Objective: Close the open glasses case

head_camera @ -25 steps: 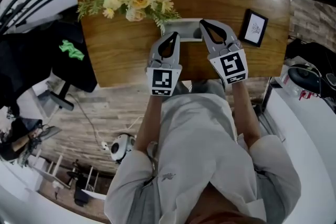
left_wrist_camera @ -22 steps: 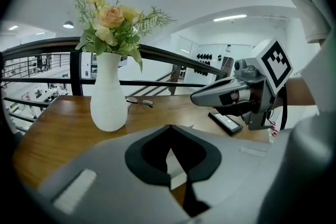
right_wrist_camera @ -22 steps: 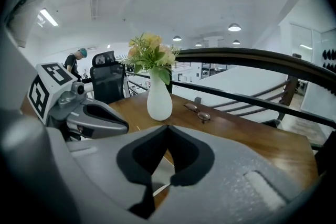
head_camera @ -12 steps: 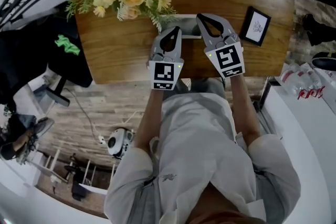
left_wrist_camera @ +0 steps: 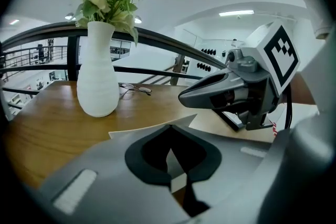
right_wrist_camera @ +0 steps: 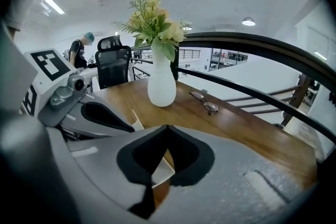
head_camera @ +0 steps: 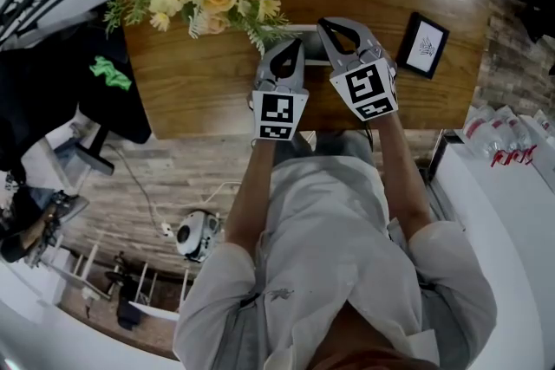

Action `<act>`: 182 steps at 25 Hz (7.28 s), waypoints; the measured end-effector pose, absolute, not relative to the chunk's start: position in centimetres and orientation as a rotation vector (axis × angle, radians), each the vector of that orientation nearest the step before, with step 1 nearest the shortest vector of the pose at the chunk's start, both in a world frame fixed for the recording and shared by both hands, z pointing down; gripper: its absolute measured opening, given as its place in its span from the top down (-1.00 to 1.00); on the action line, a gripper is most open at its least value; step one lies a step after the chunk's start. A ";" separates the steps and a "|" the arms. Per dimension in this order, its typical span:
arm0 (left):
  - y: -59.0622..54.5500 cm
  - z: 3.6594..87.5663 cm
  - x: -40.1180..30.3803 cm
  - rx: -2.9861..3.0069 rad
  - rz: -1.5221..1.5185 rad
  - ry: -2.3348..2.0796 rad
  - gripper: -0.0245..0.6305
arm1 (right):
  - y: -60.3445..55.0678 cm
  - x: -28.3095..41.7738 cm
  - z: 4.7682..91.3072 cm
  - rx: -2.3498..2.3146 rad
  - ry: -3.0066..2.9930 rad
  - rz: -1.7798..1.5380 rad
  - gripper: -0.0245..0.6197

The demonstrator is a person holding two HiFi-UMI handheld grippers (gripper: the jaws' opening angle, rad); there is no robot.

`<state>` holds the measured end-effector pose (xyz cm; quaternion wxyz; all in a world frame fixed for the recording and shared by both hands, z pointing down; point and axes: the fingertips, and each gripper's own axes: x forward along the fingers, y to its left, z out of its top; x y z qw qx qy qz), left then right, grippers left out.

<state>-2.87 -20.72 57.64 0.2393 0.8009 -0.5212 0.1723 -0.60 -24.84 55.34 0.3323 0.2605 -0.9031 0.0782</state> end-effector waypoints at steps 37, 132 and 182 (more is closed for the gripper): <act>-20.9 59.1 -2.6 2.149 0.436 -1.403 0.87 | -23.2 -0.7 57.5 0.650 -2.308 0.259 0.91; -14.4 63.0 -2.3 2.063 0.609 -1.234 0.87 | -16.2 1.0 60.9 0.657 -2.208 0.320 0.91; -14.7 38.1 -7.7 2.694 0.253 -1.345 0.87 | -14.5 3.7 37.6 1.313 -2.539 0.174 0.92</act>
